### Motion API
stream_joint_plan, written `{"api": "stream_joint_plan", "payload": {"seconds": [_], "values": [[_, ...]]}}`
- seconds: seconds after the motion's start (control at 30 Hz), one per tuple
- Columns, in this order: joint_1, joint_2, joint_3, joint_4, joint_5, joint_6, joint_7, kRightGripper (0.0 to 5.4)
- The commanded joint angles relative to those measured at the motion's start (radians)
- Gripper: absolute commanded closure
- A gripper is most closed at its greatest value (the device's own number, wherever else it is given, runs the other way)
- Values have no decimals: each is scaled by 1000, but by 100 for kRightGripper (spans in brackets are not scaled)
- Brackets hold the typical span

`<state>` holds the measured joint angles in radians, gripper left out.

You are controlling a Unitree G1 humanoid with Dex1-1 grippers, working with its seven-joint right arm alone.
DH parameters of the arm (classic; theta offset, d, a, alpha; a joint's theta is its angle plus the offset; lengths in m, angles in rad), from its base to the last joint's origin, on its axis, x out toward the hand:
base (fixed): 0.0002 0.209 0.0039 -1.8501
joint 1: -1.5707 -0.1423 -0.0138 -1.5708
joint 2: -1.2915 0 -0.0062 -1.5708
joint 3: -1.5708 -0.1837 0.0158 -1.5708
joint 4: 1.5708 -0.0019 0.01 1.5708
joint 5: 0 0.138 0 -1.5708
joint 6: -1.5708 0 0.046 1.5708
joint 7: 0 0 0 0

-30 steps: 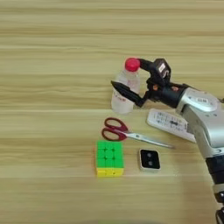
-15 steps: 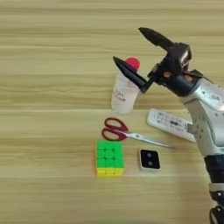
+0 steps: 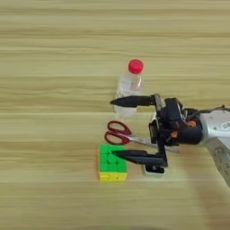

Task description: Move the objects on the table

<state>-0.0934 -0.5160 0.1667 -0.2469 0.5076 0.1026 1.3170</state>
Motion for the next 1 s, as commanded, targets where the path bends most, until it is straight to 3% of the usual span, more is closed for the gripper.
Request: {"api": "stream_joint_plan", "payload": {"seconds": [0.03, 0.2, 0.43, 0.7, 1.0], "values": [[-23, -55, 6, 16, -37, -3, 19, 3], [-23, -64, 55, 80, -146, -38, 22, 3], [-48, -20, 86, 157, -252, -114, -24, 3], [-52, 5, 102, 189, -292, -143, -40, 3], [-55, 12, 105, 204, -304, -140, -43, 116]]}}
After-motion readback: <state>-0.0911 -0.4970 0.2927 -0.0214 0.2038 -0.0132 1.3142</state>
